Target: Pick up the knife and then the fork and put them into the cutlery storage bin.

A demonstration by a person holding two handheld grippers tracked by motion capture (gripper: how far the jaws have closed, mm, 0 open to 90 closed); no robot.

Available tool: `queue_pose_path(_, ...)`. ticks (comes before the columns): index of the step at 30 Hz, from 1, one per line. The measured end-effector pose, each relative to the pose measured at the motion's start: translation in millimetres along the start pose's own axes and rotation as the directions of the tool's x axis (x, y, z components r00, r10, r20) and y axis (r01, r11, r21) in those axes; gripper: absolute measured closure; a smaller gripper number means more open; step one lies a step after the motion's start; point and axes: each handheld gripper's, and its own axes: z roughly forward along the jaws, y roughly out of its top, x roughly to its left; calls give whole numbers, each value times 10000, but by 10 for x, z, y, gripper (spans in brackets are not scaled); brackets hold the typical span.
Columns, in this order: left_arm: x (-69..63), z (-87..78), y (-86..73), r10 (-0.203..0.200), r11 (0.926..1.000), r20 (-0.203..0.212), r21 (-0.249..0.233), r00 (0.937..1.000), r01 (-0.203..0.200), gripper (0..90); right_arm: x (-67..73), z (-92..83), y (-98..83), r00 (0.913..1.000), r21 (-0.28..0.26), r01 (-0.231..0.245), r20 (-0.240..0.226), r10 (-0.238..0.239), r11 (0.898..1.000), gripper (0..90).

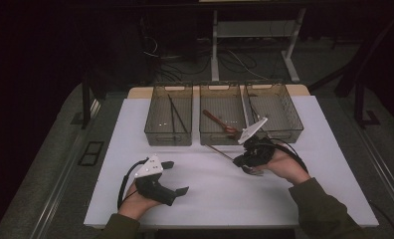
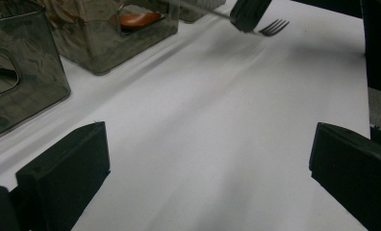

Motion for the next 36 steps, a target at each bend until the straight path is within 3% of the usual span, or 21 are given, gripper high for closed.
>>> queue_pose_path(4,5,1,-3,-5,10000,7,-12,10000,5,0,-68,-131,-21,9990,-581,-367,243,382,9976,845)
queue_pose_path(5,6,1,-3,-5,10000,5,-25,10000,5,0,-78,-168,-27,9973,-802,-667,260,690,9945,845)
queue_pose_path(12,43,-4,-18,16,10000,-121,77,9999,-15,0,-206,-364,-96,9881,-1731,-1144,818,1300,9782,845)
queue_pose_path(18,65,-30,-23,-32,10000,-169,-45,9999,31,0,-319,-528,-176,9717,-2410,-1653,1263,1998,9563,845)
queue_pose_path(22,57,-16,-24,-38,10000,-136,-56,9999,37,0,-413,-644,-213,9556,-2837,-1824,1742,2377,9414,845)
queue_pose_path(25,56,-22,-23,-21,10000,-159,-55,9999,20,0,-523,-735,-241,9361,-3165,-1989,2187,2754,9275,845)
queue_pose_path(28,58,-21,-20,-41,10000,-168,-41,9999,41,0,-645,-813,-278,9161,-3583,-2267,2371,3232,9057,845)
queue_pose_path(31,53,-15,-20,-41,10000,-154,-11,9999,41,0,-808,-863,-297,8912,-3724,-2495,2728,3624,8939,845)
queue_pose_path(33,49,-14,-19,-40,10000,-147,-18,9999,40,0,-918,-892,-309,8722,-3887,-2707,2881,3953,8807,845)
queue_pose_path(36,47,-14,-19,-31,10000,-147,-24,9999,30,0,-1088,-897,-333,8510,-4078,-2929,3012,4303,8648,844)
